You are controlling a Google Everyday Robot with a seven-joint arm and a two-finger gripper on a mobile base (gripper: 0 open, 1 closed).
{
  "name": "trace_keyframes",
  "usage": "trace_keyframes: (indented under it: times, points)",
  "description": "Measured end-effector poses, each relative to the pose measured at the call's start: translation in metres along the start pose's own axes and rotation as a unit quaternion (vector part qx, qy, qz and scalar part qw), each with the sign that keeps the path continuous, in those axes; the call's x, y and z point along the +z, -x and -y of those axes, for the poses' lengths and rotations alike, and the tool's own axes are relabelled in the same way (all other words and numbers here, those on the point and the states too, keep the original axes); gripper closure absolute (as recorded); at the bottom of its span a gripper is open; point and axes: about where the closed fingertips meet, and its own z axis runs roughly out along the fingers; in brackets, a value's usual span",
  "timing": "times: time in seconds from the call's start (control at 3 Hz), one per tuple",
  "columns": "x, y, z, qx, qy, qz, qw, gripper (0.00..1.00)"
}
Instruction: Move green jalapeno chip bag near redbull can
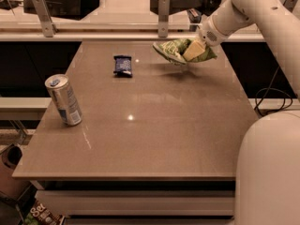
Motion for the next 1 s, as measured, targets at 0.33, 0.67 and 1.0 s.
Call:
trace_keyframes:
  times: [0.33, 0.67, 1.0]
  points:
    - [-0.018, 0.012, -0.016, -0.015, 0.002, -0.008, 0.9999, 1.00]
    - [-0.036, 0.026, -0.042, -0.030, 0.003, -0.012, 0.9995, 1.00]
    - [-0.052, 0.037, -0.079, -0.041, -0.001, -0.011, 0.9991, 1.00]
